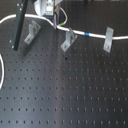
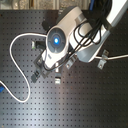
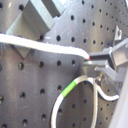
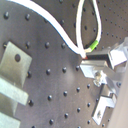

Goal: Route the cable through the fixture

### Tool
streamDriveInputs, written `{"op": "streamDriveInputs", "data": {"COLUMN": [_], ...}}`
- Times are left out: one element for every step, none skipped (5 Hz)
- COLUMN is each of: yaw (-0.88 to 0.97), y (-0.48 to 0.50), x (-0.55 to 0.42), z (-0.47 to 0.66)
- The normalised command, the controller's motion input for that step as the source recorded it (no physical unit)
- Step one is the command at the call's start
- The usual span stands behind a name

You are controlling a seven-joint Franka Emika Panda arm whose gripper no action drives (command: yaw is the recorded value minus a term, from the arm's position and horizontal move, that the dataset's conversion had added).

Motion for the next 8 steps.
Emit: {"op": "streamDriveInputs", "data": {"yaw": [0.0, 0.0, 0.0, 0.0, 0.1, 0.72, 1.0, 1.0], "y": [-0.205, -0.292, -0.354, -0.362, -0.245, 0.012, 0.0, 0.004], "x": [0.236, 0.461, 0.318, 0.137, 0.226, 0.263, 0.0, -0.002], "z": [-0.02, -0.38, -0.48, -0.4, -0.24, 0.0, 0.0, 0.0]}}
